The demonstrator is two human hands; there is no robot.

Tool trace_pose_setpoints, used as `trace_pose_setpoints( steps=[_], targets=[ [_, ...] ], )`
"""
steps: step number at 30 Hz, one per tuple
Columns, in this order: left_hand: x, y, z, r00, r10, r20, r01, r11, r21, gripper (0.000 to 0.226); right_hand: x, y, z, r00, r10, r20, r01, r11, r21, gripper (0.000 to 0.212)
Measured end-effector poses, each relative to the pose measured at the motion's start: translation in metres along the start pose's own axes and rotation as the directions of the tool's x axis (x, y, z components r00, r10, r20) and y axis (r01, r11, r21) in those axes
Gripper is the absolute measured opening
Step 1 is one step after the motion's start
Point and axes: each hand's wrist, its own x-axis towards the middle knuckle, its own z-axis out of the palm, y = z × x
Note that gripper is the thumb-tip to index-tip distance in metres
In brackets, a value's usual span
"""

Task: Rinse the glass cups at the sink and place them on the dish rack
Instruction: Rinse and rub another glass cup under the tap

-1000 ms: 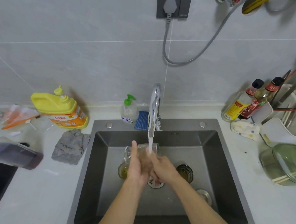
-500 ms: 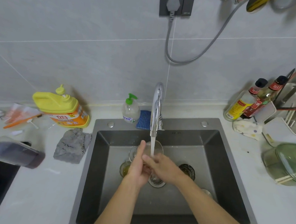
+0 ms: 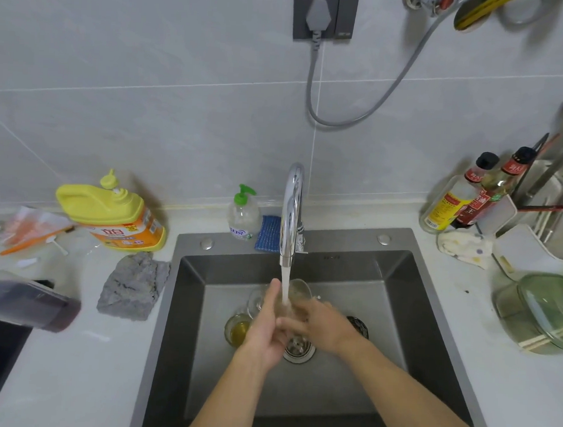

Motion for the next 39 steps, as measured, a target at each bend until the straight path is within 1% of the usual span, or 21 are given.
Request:
trace_pose_setpoints(
  steps=[1,2,6,8,10,12,13,14,15,18,22,25,28,29,30,31,32,34,35,37,39],
  targets=[
    [0.000,0.000,0.000,1.000,-0.002,0.009,0.002,1.000,-0.001,0.046,0.002,0.002,0.001,1.000,0.001,-0.006,-0.001,0.999,-0.038,0.047],
    [-0.001,0.000,0.000,1.000,-0.009,0.019,0.009,1.000,-0.010,0.049,0.003,0.000,0.005,1.000,-0.001,-0.011,0.001,1.000,0.003,0.046],
    [0.000,-0.001,0.003,1.000,-0.005,0.024,0.007,0.998,-0.064,0.060,0.004,-0.025,0.019,0.998,0.048,-0.039,-0.026,0.898,0.439,0.048],
    [0.000,0.001,0.002,1.000,0.010,0.015,-0.009,0.999,-0.049,0.058,0.001,-0.028,0.018,0.999,0.049,0.020,-0.052,0.846,0.530,0.039],
    [-0.002,0.008,0.000,1.000,-0.003,-0.007,0.003,0.999,-0.032,0.051,-0.002,-0.016,0.014,0.997,-0.016,0.082,-0.017,0.922,0.387,0.031],
    [0.001,0.013,-0.005,1.000,0.017,-0.008,-0.017,1.000,-0.013,0.044,-0.002,-0.001,0.011,0.995,-0.071,0.067,0.068,0.996,0.055,0.036],
    [0.000,0.015,-0.006,0.999,0.031,-0.010,-0.031,1.000,0.002,0.042,0.000,0.004,0.012,0.997,-0.074,0.037,0.075,0.996,-0.040,0.034],
    [0.000,0.015,-0.006,0.999,0.040,-0.014,-0.040,0.999,0.018,0.041,0.002,0.006,0.013,0.997,-0.075,0.000,0.075,0.997,-0.006,0.028],
    [0.002,0.013,-0.009,0.999,0.043,-0.013,-0.043,0.999,0.000,0.041,0.004,0.003,0.015,0.997,-0.069,-0.035,0.072,0.992,0.103,0.024],
    [0.001,0.009,-0.006,0.999,0.046,-0.013,-0.046,0.999,-0.008,0.042,0.007,-0.004,0.019,0.997,-0.033,-0.070,0.055,0.940,0.337,0.036],
    [-0.002,0.003,0.001,0.998,0.061,-0.019,-0.060,0.998,0.010,0.047,0.003,-0.014,0.011,1.000,-0.008,0.013,0.002,0.916,0.401,0.041],
    [-0.002,0.004,-0.001,0.999,0.022,-0.040,-0.021,1.000,0.006,0.052,0.001,-0.008,0.008,0.997,-0.043,0.064,0.023,0.959,0.282,0.036],
    [-0.004,0.010,-0.006,0.999,0.035,-0.016,-0.035,0.999,0.002,0.051,0.002,0.008,0.008,0.996,-0.072,0.049,0.071,0.997,0.021,0.051],
    [-0.003,0.010,-0.008,0.999,0.032,-0.003,-0.032,0.999,0.001,0.051,0.001,0.006,0.009,0.998,-0.061,0.019,0.060,0.997,0.049,0.042],
    [-0.005,0.009,-0.007,0.999,0.044,-0.011,-0.044,0.999,-0.002,0.052,0.000,-0.001,0.009,0.997,-0.070,-0.017,0.071,0.988,0.140,0.021],
    [-0.004,0.006,-0.007,0.999,0.047,-0.008,-0.047,0.999,-0.014,0.054,-0.002,-0.010,0.010,0.995,-0.093,-0.048,0.101,0.969,0.224,0.023],
    [-0.005,0.003,-0.005,1.000,0.026,0.013,-0.025,0.999,-0.028,0.057,-0.003,-0.021,0.011,0.994,-0.088,-0.069,0.105,0.946,0.308,0.035],
    [-0.007,0.002,-0.001,1.000,-0.007,0.028,0.009,0.999,-0.046,0.058,-0.002,-0.025,0.015,0.999,-0.032,-0.007,0.032,0.919,0.393,0.038],
    [-0.005,0.002,-0.003,1.000,-0.014,0.022,0.015,0.999,-0.028,0.057,-0.003,-0.024,0.012,0.999,-0.030,0.040,0.013,0.928,0.373,0.038],
    [-0.006,0.008,-0.005,1.000,0.005,0.005,-0.005,1.000,-0.007,0.052,-0.008,-0.017,0.004,0.993,-0.043,0.113,0.019,0.978,0.207,0.032],
    [-0.006,0.012,-0.008,1.000,0.023,0.004,-0.023,1.000,0.014,0.054,-0.008,-0.007,-0.001,0.993,-0.083,0.086,0.088,0.995,-0.054,0.040]
  ],
)
